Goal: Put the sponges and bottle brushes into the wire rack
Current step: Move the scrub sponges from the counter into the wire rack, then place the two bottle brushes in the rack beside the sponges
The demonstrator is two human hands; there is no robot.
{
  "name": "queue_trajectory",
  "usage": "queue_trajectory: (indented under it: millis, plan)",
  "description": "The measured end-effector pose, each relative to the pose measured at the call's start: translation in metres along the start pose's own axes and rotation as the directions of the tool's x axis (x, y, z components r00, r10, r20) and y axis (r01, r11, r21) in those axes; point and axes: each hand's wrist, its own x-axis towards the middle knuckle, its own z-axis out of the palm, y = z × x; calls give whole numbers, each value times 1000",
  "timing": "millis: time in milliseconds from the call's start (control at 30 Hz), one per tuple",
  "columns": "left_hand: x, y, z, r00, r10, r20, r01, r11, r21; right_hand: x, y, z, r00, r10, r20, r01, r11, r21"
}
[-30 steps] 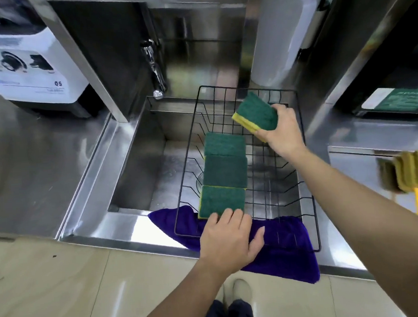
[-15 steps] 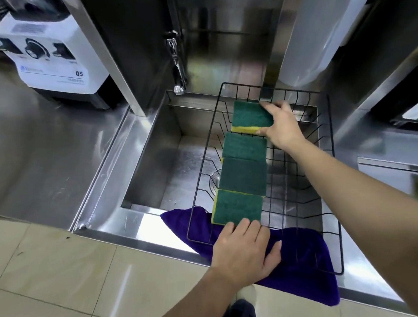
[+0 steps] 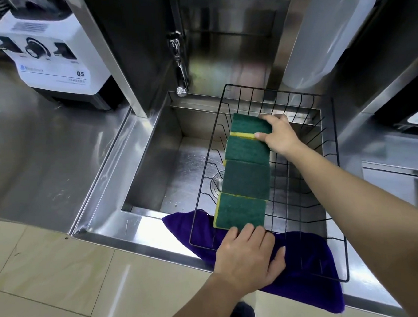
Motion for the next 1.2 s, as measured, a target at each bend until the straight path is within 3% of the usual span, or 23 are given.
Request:
queue_trajectory:
  millis: [233,367,433,600,733,1000,1100,1200]
  plan:
    - [-1,-1,2,1000,-6,2,6,1000,5,0,-1,-1,1000,-12,24,15,994,-107]
    - [-1,0,1,1000,-11,12,11,1000,10,-9,-1,-8,997,51,51,-29,931,-365]
    - [-1,0,1,1000,-9,14,9,1000,14,-19,-2,-11,999,32,24,-20,922,-388]
    - [2,0,-1,999,0,46,-2,1000,28,-52,8,-34,984,-74,-162,25,958,-285]
    - [3,0,-3,998,21,58,-24,999,38,-85,34,-67,940,-4,-341,-83,967,-240]
    - [2,2,-2,996,55,70,-60,996,71,-178,115,-116,869,172,-464,-260,956,-133]
    - [4,9,-3,995,37,90,-40,999,36,-213,134,-127,874,240,-422,-255,967,22]
    - [6,27,-1,991,87,104,-86,996,-13,-246,144,-140,932,305,-196,-280,949,145]
